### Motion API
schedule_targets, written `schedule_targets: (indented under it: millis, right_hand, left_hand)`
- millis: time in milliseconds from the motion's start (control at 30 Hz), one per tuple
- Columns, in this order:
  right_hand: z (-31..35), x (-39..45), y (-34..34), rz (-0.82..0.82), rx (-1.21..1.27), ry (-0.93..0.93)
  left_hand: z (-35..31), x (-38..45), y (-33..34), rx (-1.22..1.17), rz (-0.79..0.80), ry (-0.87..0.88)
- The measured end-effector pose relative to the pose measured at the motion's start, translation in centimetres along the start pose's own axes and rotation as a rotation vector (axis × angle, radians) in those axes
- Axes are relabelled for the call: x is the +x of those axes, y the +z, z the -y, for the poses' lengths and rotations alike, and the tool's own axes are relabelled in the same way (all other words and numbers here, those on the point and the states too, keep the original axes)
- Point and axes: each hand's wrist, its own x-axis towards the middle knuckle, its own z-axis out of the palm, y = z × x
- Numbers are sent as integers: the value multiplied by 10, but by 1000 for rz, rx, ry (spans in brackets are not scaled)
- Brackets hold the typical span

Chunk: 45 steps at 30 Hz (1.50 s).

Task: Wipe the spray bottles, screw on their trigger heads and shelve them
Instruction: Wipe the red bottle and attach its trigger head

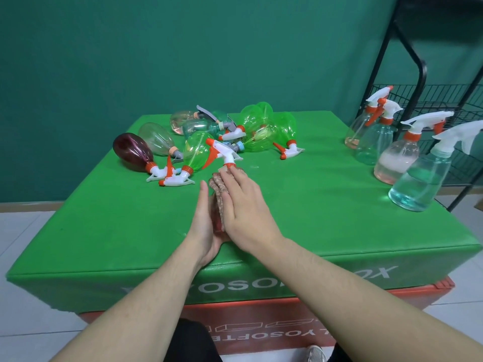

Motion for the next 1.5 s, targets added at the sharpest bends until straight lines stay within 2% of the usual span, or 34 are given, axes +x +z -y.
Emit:
schedule_targets:
  millis: [100,267,467,667,833,967,1133,1300,1500]
  right_hand:
    - [-4,-13,2,-22,-24,-82]
    - [-17,-38,9,93,-92,-117]
    - [-25,-52,12,85,-27,-155]
    - [-21,-46,8,49,-5,-169]
    - [-18,-28,8,38,-19,-147]
    - [-9,-8,3,-22,57,-92]
    - [-3,20,-4,69,207,135]
    - [-6,19,-2,74,278,243]
    - [-7,-11,2,63,185,127]
  left_hand:
    - [0,3,-2,-41,-12,11]
    - [3,4,-6,-109,-37,-14]
    - [3,4,-7,-150,-74,20]
    - [2,5,-13,-124,-8,-43]
    - [1,7,-12,-158,18,-47]
    - [-4,2,-5,-75,23,-20]
    - [-3,-1,-5,-16,38,-30]
    - [-2,-3,-5,43,18,-24]
    - [0,0,-5,22,-46,9]
